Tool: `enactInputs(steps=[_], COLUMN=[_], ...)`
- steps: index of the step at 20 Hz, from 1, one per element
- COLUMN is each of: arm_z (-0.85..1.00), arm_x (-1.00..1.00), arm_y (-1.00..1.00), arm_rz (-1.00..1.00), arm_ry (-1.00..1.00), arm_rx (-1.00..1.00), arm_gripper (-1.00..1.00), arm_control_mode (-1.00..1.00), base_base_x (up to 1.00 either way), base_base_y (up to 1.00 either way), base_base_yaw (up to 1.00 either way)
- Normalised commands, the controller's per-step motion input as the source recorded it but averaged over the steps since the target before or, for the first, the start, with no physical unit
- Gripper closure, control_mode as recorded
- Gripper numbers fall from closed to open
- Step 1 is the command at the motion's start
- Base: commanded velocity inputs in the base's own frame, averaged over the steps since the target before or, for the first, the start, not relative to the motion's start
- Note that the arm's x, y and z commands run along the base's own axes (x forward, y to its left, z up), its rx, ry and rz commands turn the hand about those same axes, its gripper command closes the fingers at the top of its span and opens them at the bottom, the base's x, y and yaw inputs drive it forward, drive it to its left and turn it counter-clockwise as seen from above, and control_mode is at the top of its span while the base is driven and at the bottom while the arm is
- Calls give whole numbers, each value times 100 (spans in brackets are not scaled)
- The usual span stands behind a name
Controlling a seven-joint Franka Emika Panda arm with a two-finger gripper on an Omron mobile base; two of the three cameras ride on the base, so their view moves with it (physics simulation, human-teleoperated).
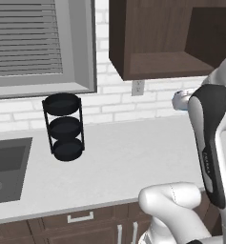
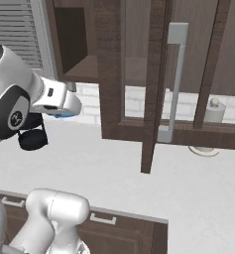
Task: Gather all objects into one cabinet and sort the glasses and bowls to opposite sides.
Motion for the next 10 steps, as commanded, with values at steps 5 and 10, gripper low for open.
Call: enactInputs(steps=[5, 10], arm_z=[-3, 0], arm_x=[-12, 0], arm_y=[0, 0], arm_rz=[4, 2], arm_ry=[0, 0], arm_rx=[0, 0], arm_gripper=[100, 100], arm_control_mode=[-100, -100], base_base_x=[0, 0], base_base_y=[0, 0], base_base_yaw=[0, 0])
